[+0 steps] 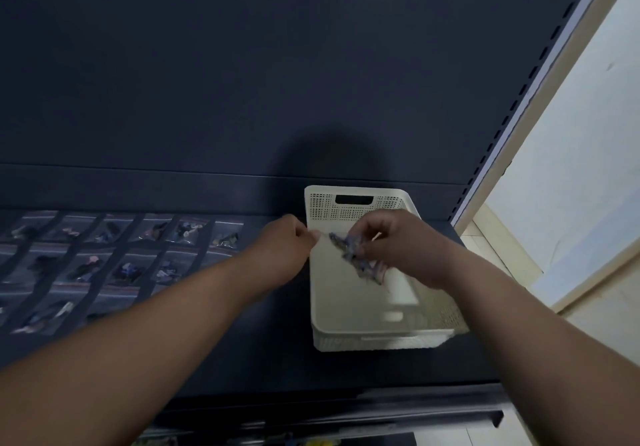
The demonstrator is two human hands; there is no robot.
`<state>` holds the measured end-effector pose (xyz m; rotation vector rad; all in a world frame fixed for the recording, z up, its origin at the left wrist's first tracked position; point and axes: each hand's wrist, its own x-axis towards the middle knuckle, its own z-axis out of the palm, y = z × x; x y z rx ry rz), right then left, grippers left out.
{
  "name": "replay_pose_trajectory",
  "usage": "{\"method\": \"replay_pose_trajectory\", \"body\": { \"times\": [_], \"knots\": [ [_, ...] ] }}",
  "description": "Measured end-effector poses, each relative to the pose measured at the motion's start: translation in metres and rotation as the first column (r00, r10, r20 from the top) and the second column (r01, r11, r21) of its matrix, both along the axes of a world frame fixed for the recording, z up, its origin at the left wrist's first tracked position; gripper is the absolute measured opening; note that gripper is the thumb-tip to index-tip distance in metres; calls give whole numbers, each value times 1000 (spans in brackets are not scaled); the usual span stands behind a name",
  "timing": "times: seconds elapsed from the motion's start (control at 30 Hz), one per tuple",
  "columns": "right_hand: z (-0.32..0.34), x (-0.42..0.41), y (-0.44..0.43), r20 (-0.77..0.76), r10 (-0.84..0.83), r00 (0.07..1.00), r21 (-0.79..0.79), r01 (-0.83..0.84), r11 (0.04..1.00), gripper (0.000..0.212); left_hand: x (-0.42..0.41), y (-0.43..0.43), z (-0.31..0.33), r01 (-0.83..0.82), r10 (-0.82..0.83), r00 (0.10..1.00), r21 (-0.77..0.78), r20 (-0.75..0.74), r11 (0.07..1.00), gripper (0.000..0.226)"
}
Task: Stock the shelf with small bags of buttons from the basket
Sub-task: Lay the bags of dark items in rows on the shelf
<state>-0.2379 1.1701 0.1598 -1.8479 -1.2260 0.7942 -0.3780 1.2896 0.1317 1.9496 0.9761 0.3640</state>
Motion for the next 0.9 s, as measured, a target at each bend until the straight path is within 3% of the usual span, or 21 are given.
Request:
{"method": "replay_pose_trajectory", "body": {
  "times": [0.07, 0.13, 0.2, 0.27, 0.37, 0.47, 0.53, 0.6, 0.67, 0.8, 0.9],
  "knots": [
    [9, -7, 2, -42, -18, 999, 46, 20, 999, 22, -4, -3, 11, -50, 51, 989, -12, 139, 999, 21],
    [19, -19, 7, -42, -32, 999, 85, 35, 996, 20, -10, -9, 26, -30, 105, 946, -240, 306, 970, 25],
    [28, -34, 15, -43, -60, 997, 129, 65, 990, 16, -19, -15, 39, 46, 160, 925, -520, 345, 853, 38],
    [32, -53, 26, -71, -78, 994, 155, 88, 984, 14, -32, -16, 46, 149, 150, 926, -699, 348, 699, 55],
    [37, -85, 38, -155, -13, 988, 126, 32, 991, 18, -55, -11, 52, 272, 188, 879, -784, 439, 558, 53],
    [42, -110, 47, -292, 5, 957, 89, 21, 996, 25, -83, 3, 48, 284, 314, 830, -834, 461, 474, 40],
    [42, -123, 55, -276, -48, 960, 100, 78, 992, 23, -107, 17, 44, 281, 335, 833, -859, 439, 428, 37],
    [37, -136, 67, -136, -106, 985, 135, 125, 983, 16, -132, 30, 39, 256, 313, 860, -871, 403, 419, 42],
    [29, -155, 82, -110, -93, 989, 133, 108, 985, 12, -155, 40, 35, 227, 250, 896, -862, 368, 454, 43],
    [11, -201, 113, -375, 53, 926, 11, -53, 999, 13, -202, 59, 26, 176, 187, 926, -814, 328, 554, 37],
    [2, -231, 135, -439, 14, 898, 25, -3, 1000, 18, -236, 76, 19, 123, 174, 941, -773, 289, 622, 31]
  ]
}}
